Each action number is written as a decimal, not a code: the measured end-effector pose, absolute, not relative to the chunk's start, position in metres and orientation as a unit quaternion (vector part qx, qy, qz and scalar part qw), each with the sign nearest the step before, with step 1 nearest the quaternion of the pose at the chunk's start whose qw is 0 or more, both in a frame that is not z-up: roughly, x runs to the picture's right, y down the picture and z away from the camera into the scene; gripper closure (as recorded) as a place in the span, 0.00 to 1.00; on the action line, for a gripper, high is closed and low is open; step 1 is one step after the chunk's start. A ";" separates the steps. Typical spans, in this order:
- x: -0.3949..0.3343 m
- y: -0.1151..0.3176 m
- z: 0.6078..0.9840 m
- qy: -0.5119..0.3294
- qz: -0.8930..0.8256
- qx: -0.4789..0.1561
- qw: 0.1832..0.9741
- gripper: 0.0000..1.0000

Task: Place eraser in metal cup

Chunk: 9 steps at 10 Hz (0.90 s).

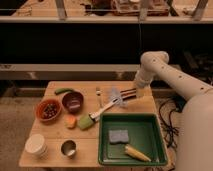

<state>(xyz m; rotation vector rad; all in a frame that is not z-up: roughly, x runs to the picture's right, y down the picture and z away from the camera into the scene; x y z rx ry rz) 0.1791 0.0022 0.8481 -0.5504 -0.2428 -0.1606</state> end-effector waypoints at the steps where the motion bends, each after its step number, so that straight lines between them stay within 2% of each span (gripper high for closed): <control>1: 0.157 0.003 0.834 -0.133 -0.105 -0.273 0.947 1.00; 4: 0.082 0.023 0.781 -0.205 -0.205 -0.286 0.913 1.00; 9: -0.005 0.090 0.696 -0.290 -0.379 -0.291 0.829 1.00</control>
